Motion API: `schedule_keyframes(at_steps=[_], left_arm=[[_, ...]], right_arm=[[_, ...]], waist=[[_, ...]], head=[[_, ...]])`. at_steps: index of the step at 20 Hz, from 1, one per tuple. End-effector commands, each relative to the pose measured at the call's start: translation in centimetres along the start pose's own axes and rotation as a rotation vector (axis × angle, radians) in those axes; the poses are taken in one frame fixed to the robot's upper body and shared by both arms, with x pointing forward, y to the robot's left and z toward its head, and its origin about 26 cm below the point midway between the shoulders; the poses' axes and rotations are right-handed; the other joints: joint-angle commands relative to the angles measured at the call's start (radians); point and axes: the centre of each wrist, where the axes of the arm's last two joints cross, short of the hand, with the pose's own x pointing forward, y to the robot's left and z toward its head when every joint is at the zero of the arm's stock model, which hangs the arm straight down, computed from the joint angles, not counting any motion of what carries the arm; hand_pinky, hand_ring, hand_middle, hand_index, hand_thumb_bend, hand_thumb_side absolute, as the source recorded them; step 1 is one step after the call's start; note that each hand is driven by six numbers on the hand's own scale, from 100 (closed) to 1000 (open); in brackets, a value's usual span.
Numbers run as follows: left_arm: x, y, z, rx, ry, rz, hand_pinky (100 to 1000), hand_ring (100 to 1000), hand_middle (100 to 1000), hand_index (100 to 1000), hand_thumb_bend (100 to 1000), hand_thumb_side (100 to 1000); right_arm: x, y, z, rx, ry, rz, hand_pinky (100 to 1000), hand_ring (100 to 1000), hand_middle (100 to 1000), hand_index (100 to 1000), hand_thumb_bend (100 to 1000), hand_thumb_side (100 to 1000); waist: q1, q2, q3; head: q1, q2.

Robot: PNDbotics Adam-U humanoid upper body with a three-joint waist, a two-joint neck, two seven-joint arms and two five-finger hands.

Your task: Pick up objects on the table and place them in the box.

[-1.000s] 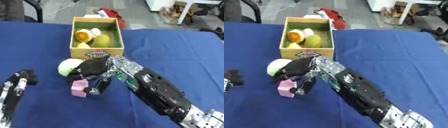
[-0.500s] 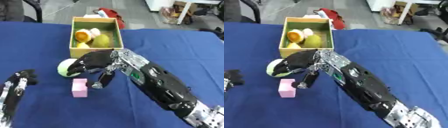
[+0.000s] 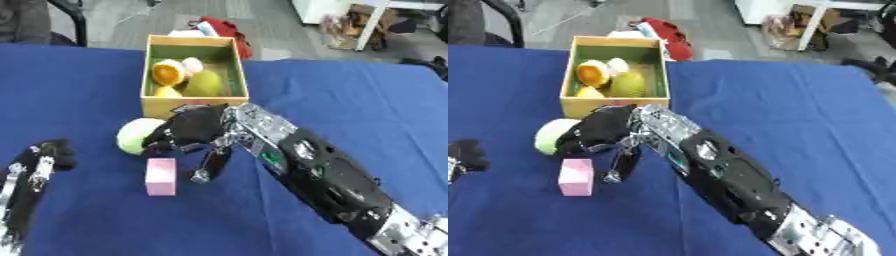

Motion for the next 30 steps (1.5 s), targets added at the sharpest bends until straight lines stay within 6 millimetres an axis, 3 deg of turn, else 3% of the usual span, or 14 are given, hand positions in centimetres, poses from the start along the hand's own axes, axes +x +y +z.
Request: schedule_keyframes(at_steps=[1,14,20,23,30], left_arm=[[0.8,0.4,-0.5,-0.004,-0.033,-0.015,668,583,585,751,100,764],[1.0,0.3,-0.7,-0.009,-0.041,-0.014,668,581,585,751,100,763],[1.0,0.3,-0.7,-0.008,-0.041,-0.014,668,581,584,751,100,764],[1.0,0.3,-0.6,-0.006,-0.04,-0.014,668,580,584,751,100,764],[0.8,0.4,-0.5,0.002,-0.033,-0.015,668,579,584,750,100,763]], right_arm=[[-0.1,-0.7,-0.1,0.25,-0.194,0.194,867,945,957,1000,196,290],[0.9,-0.1,-1.3,0.278,-0.214,0.224,864,938,948,997,182,301],[0.7,0.3,-1.2,0.243,-0.201,0.212,832,874,859,883,111,296],[0.2,0.3,-0.7,0.196,-0.184,0.207,803,826,769,798,100,286],[-1.8,-0.9,1.6,0.047,-0.133,0.166,795,809,740,775,100,234]], waist=[[0.0,0.002,0.003],[-0.003,0.007,0.016],[-0.003,0.008,0.015],[-0.001,0.008,0.012],[0.003,0.006,0.001]], head=[[-0.005,-0.015],[-0.009,-0.017],[-0.008,-0.018],[-0.006,-0.018],[-0.004,-0.014]])
